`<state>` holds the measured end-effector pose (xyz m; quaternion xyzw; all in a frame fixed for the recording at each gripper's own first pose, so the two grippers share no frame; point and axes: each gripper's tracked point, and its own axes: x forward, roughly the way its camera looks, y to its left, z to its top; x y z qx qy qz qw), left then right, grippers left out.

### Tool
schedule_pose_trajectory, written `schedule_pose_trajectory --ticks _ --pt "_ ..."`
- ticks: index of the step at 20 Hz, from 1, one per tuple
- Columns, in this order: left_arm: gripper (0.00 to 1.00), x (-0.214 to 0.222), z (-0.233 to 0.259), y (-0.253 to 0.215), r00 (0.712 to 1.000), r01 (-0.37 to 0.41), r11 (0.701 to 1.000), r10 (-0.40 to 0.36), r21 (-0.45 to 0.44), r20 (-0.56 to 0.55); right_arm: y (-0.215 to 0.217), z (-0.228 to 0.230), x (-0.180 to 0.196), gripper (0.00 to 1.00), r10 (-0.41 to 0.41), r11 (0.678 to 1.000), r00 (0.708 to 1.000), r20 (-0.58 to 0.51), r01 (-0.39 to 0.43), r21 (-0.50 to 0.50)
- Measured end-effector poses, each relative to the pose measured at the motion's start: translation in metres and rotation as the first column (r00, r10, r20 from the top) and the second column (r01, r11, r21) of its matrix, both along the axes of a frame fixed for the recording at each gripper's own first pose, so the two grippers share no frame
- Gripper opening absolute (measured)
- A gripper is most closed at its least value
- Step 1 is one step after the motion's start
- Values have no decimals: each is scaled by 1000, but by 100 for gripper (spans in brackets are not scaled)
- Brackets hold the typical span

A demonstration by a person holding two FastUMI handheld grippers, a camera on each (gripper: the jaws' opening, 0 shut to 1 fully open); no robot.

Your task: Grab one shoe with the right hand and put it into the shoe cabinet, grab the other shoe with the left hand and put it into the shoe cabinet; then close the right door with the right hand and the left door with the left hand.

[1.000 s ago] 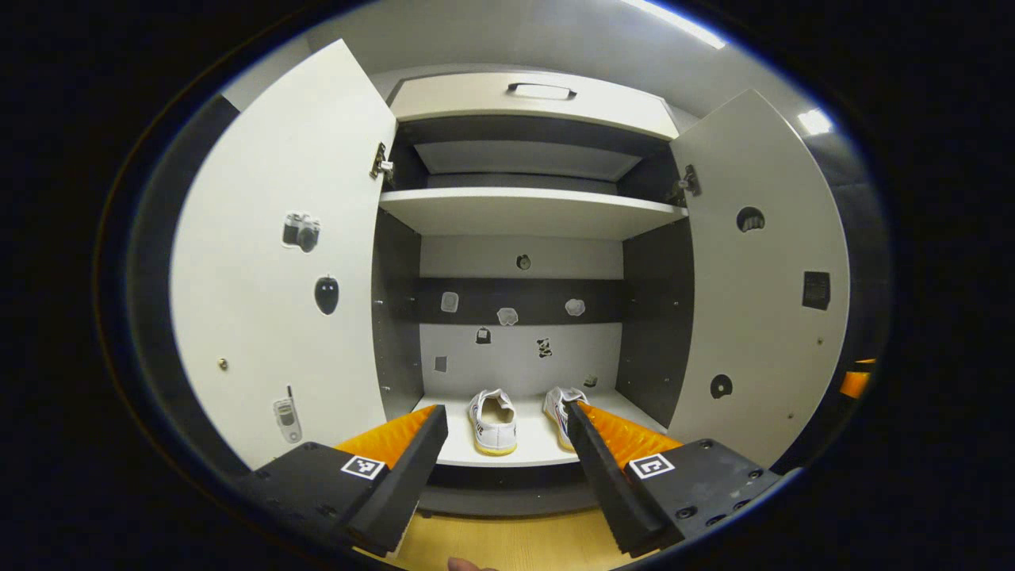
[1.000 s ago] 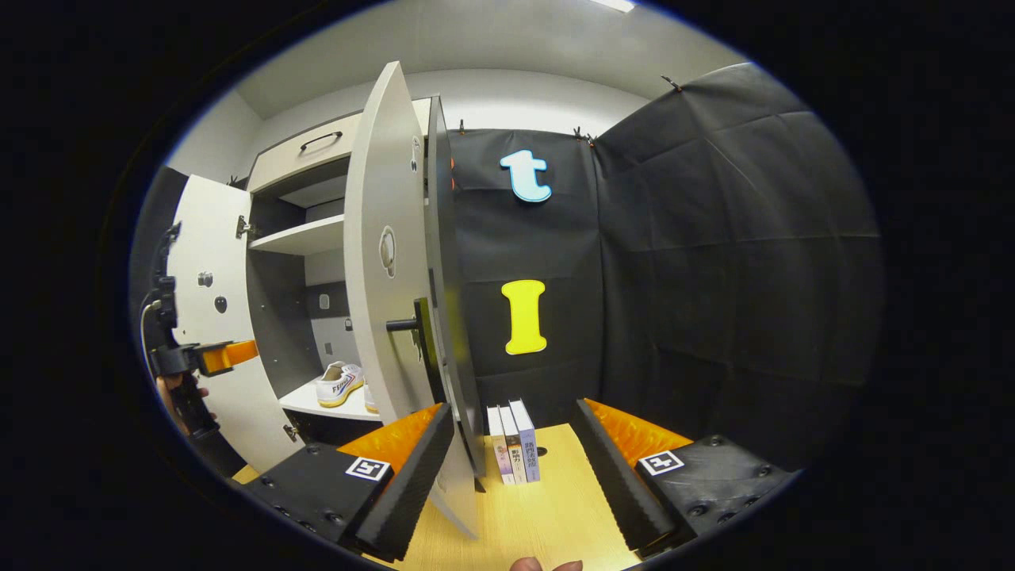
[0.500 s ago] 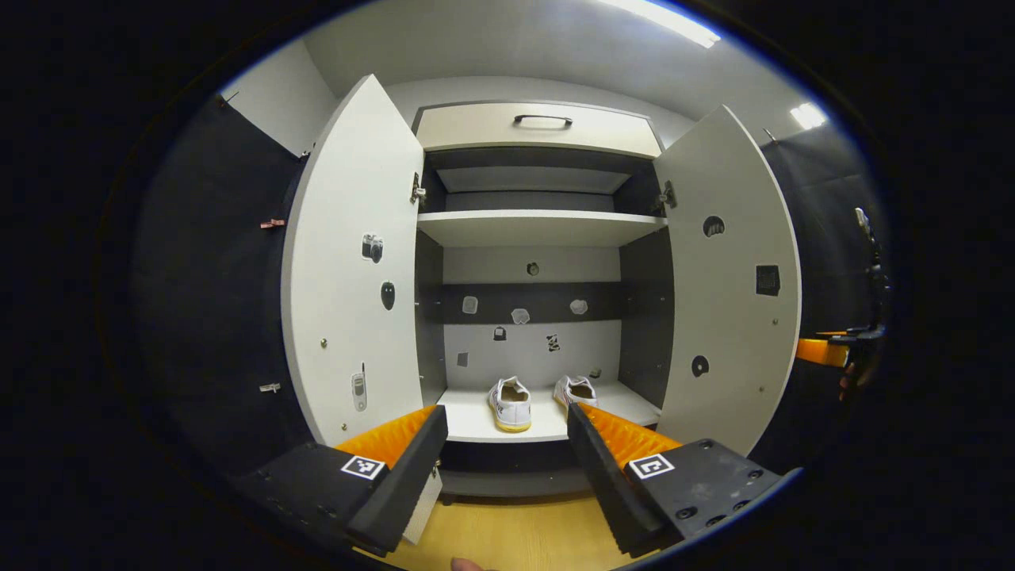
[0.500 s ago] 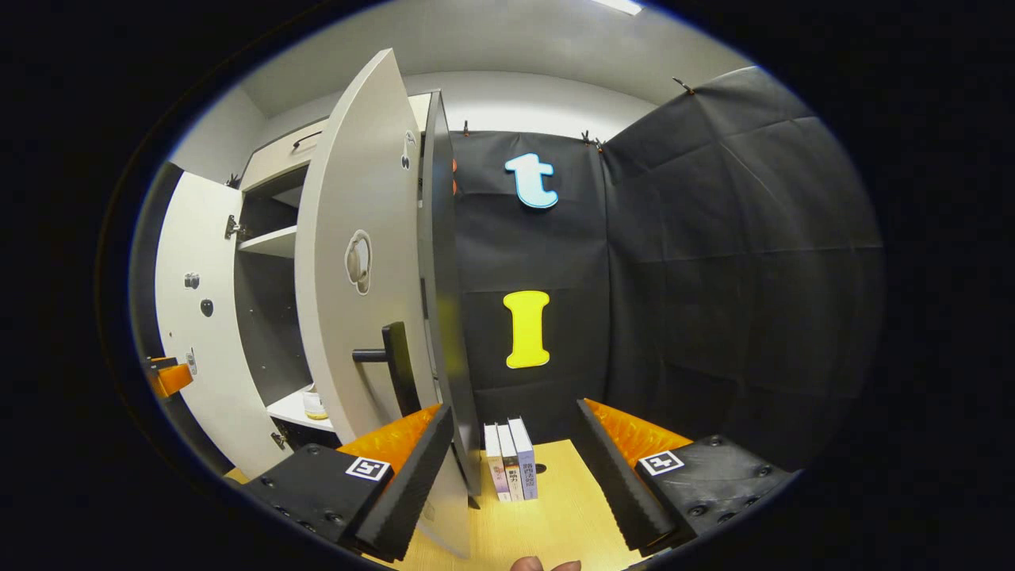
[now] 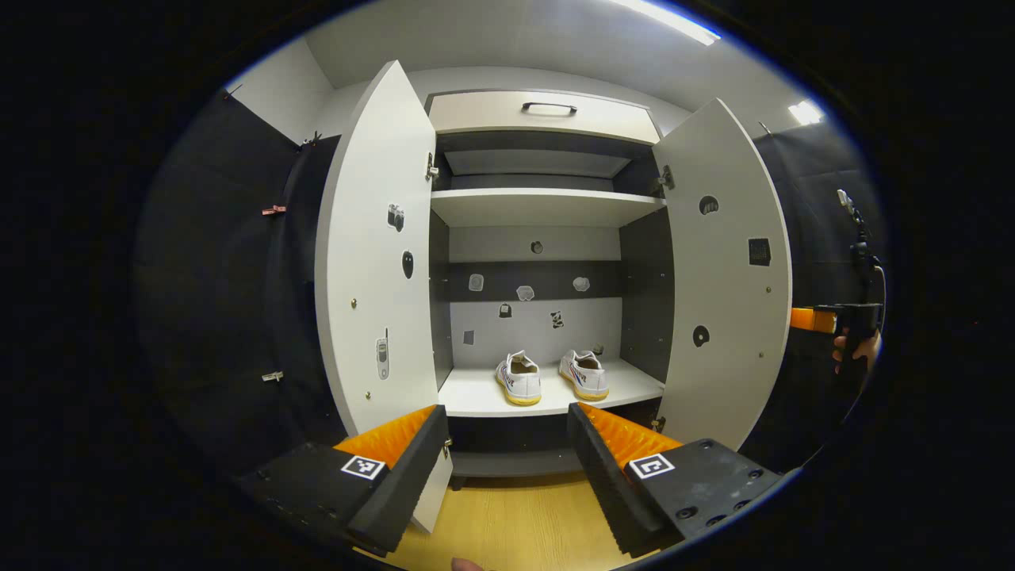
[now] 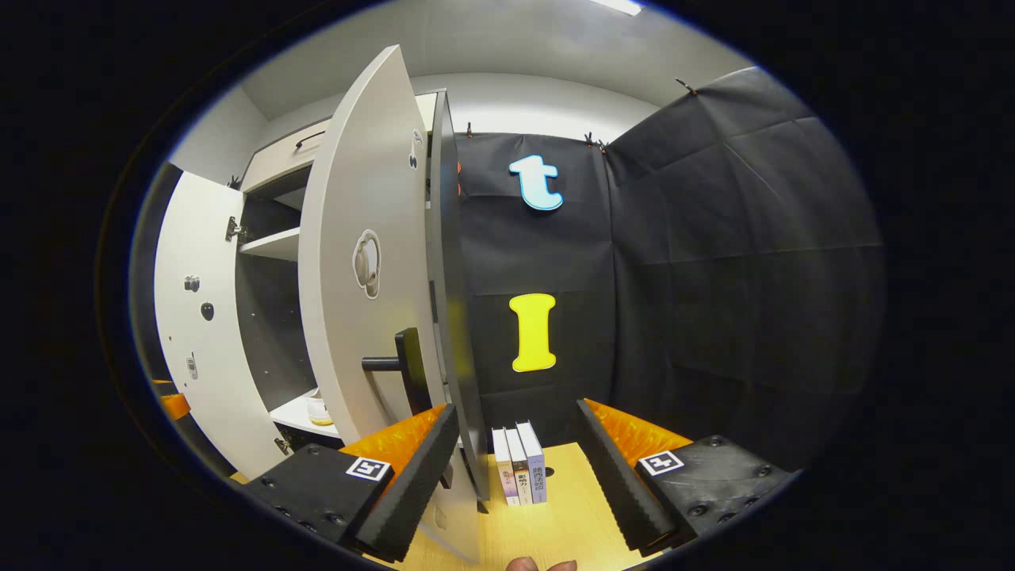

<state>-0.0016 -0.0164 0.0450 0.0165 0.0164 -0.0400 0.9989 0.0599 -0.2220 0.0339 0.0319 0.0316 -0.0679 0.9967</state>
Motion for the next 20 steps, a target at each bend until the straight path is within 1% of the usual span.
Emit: schedule_pose_trajectory --ticks 2,4,8,9,10,17,20 --pt "95 1 -2 7 1000 4 1000 -4 -7 -2 4 1 -2 97 -15 1000 1000 5 15 -13" --pt "95 0 -2 11 1000 7 1000 -7 -7 0 11 1 -4 97 -19 1000 1000 8 19 -5" --pt "95 0 -2 17 1000 25 1000 -24 -10 6 33 -2 -5 98 -2 1000 1000 9 2 30" --pt "95 -1 -1 18 1000 30 999 -30 -13 8 39 -2 -5 100 3 999 1000 11 -4 34" --pt "95 -2 -1 21 1000 30 999 -30 -15 9 46 -2 -5 98 11 999 1000 12 -11 36" --pt "95 -6 -2 39 1000 26 999 -26 -33 7 104 -6 5 98 98 995 995 12 -98 28" --pt "95 -7 -4 47 1000 16 999 -16 -38 1 142 -14 13 98 167 986 986 -7 -167 28"
